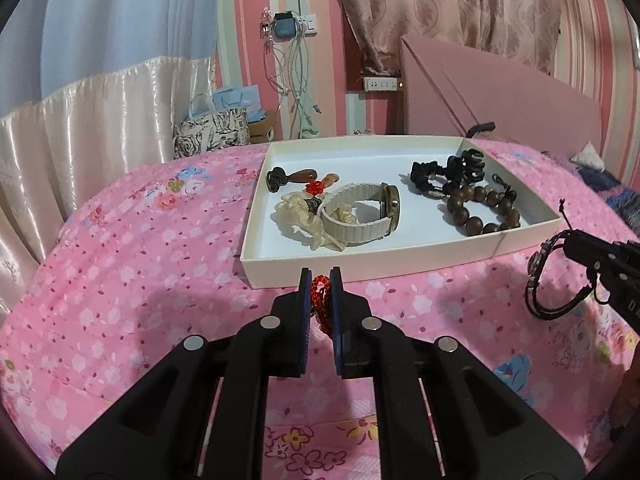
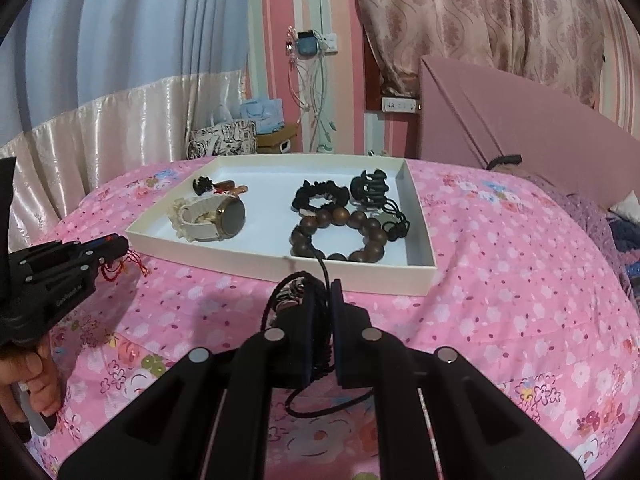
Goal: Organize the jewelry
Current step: 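Lift the red charm and black cord bracelet toward the tray with both tools, then lower the red charm and cord bracelet over the tray and open both tools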
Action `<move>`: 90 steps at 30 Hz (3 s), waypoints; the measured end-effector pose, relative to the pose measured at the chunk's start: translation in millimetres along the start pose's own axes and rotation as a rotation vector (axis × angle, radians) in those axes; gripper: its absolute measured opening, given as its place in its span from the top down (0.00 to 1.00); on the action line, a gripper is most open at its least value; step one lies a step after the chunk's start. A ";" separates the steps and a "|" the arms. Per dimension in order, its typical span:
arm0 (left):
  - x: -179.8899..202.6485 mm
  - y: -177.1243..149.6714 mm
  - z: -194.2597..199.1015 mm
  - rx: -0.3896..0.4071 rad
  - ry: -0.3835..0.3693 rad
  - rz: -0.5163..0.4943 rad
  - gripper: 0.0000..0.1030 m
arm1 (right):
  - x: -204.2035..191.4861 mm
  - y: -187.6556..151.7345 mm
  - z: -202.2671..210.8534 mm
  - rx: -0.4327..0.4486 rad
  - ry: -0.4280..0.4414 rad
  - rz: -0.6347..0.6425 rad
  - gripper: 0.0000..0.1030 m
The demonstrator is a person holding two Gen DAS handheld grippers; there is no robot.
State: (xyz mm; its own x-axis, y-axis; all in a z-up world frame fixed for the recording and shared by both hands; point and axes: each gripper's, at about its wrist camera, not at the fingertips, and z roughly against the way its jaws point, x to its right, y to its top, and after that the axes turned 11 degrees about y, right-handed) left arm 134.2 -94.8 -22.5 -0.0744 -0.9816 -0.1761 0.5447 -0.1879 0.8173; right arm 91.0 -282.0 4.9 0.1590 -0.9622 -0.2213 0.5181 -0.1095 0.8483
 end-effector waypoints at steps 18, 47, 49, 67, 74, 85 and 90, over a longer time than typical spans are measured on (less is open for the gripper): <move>-8.1 -3.5 22.0 0.118 -0.073 0.049 0.93 | 4.9 -2.2 26.6 0.130 0.016 -0.024 0.93; 3.0 -3.2 26.5 0.136 -0.037 -0.006 0.93 | 6.6 -3.5 30.5 0.136 0.024 -0.038 0.93; 2.5 -3.6 26.7 0.138 -0.037 -0.008 0.93 | 6.4 -3.5 30.2 0.135 0.023 -0.037 0.93; 3.6 -2.1 26.1 0.129 -0.041 -0.014 0.93 | 7.4 -0.9 31.7 0.133 0.045 -0.053 0.93; 1.7 30.7 37.7 0.162 -0.043 -0.025 0.94 | -2.9 38.2 24.1 0.100 0.128 -0.024 0.93; -3.1 131.4 -9.6 0.144 -0.129 0.039 0.94 | -11.7 141.2 -51.4 0.034 0.186 0.035 0.93; 5.6 155.8 -66.3 0.050 -0.148 0.092 0.94 | 8.0 161.6 -105.6 -0.027 0.149 -0.015 0.93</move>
State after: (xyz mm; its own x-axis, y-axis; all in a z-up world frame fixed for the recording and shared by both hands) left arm 274.0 -127.3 67.4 -0.1503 -0.9884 -0.0195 0.5127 -0.0948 0.8533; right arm 264.8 -281.0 89.3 0.2733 -0.9125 -0.3044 0.5435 -0.1146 0.8316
